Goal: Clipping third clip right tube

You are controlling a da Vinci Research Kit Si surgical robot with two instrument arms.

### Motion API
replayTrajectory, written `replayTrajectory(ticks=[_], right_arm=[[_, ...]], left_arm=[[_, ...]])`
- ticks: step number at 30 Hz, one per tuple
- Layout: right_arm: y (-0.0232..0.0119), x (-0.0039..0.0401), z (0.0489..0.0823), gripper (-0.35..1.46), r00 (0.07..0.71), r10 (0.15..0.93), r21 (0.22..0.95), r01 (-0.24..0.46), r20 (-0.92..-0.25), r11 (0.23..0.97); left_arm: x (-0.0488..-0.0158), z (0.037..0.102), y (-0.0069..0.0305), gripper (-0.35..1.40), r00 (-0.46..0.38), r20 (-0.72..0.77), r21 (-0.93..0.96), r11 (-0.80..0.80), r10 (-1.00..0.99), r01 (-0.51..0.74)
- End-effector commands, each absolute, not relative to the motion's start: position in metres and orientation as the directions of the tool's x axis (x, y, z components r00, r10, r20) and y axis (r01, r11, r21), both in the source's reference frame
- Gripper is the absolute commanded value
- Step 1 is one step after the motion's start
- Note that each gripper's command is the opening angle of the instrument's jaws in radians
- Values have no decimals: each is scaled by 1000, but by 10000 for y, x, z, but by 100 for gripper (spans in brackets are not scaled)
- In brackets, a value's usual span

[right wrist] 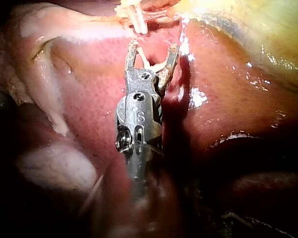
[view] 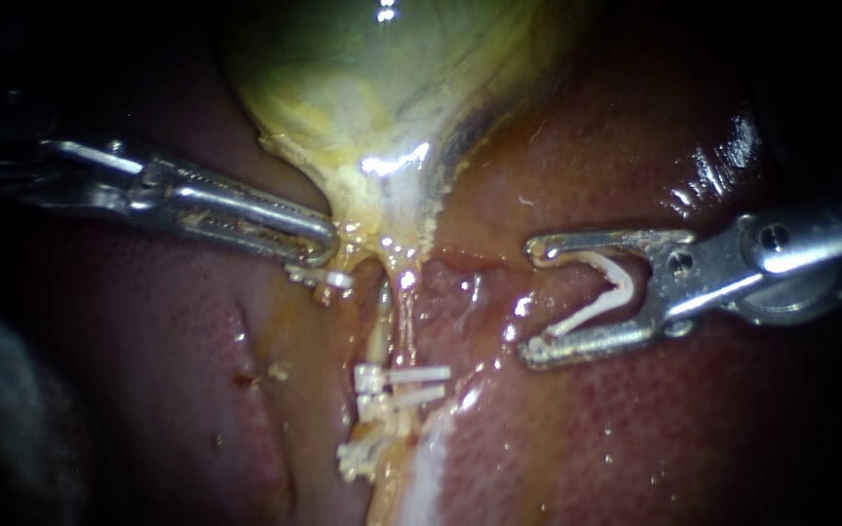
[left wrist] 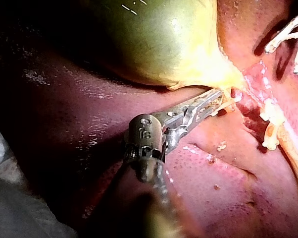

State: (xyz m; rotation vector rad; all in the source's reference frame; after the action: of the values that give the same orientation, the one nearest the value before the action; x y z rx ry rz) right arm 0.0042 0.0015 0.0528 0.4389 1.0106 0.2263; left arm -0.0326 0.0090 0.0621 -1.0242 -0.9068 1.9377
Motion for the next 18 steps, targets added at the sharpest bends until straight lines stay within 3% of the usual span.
replayTrajectory(ticks=[1,12,18], right_arm=[[15,43,527,50,518,381,455,18,-766,890],[16,43,522,50,517,373,448,23,-770,894],[18,48,515,50,517,372,447,24,-771,894]], left_arm=[[-324,618,91,-35,-398,-339,-838,-466,852,-284],[-276,570,127,-35,-367,-335,-832,-455,868,-317],[-276,563,130,-35,-364,-337,-829,-457,868,-322]])
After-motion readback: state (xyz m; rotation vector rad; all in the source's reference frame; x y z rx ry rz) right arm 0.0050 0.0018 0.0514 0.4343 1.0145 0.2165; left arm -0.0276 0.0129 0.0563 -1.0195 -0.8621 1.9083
